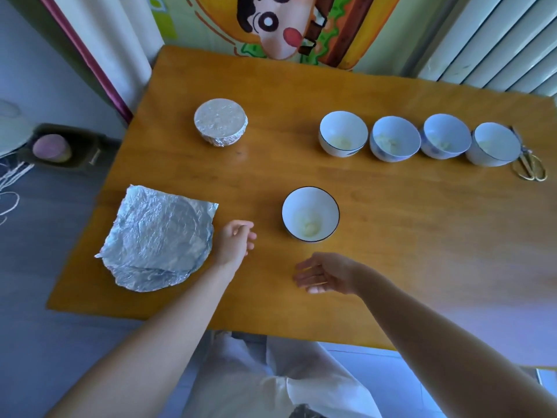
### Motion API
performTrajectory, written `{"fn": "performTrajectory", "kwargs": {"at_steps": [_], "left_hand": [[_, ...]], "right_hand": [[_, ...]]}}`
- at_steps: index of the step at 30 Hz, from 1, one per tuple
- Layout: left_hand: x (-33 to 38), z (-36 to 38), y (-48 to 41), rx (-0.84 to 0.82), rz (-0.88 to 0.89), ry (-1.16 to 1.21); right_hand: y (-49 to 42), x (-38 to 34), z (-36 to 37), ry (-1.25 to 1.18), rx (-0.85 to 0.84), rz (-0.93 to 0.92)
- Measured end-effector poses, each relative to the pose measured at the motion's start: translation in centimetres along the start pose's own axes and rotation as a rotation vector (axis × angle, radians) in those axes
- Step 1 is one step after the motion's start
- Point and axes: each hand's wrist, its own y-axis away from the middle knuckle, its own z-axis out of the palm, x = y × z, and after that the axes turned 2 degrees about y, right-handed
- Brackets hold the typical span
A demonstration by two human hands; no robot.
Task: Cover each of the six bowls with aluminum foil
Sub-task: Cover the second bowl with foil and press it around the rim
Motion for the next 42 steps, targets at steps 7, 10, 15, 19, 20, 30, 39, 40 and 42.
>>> {"fn": "performTrajectory", "kwargs": {"at_steps": [7,10,15,19,20,30,39,40,42], "left_hand": [[-4.2,-11.9,-0.5,0.283,0.063,-0.062],[-6.6,-17.3,-1.3,0.491,0.003,-0.193],[-9.8,-21.6,-3.8,0.431,-0.231,-0.23],[-9.4,-21.6,-4.3,0.329,-0.202,-0.074],[-9.3,-21.6,-4.6,0.328,-0.219,-0.049],[-9.6,-22.2,-6.7,0.33,-0.291,0.047],[-8.4,-22.4,-7.0,0.362,-0.122,-0.168],[-8.3,-22.5,-6.9,0.362,-0.106,-0.21],[-8.1,-22.6,-6.8,0.364,-0.091,-0.253]], "right_hand": [[-1.9,-4.2,11.5,0.05,0.031,-0.234],[-3.4,-4.8,16.0,0.064,0.092,-0.249],[-6.7,-4.1,20.8,0.086,0.283,-0.29],[-7.8,-3.8,22.2,0.105,0.366,-0.275],[-7.9,-3.8,22.3,0.118,0.357,-0.273],[-7.1,-4.2,21.7,0.217,0.332,-0.262],[-6.0,-4.2,20.3,0.245,0.522,-0.351],[-6.1,-4.3,20.1,0.261,0.565,-0.37],[-5.9,-4.3,19.7,0.327,0.627,-0.412]]}}
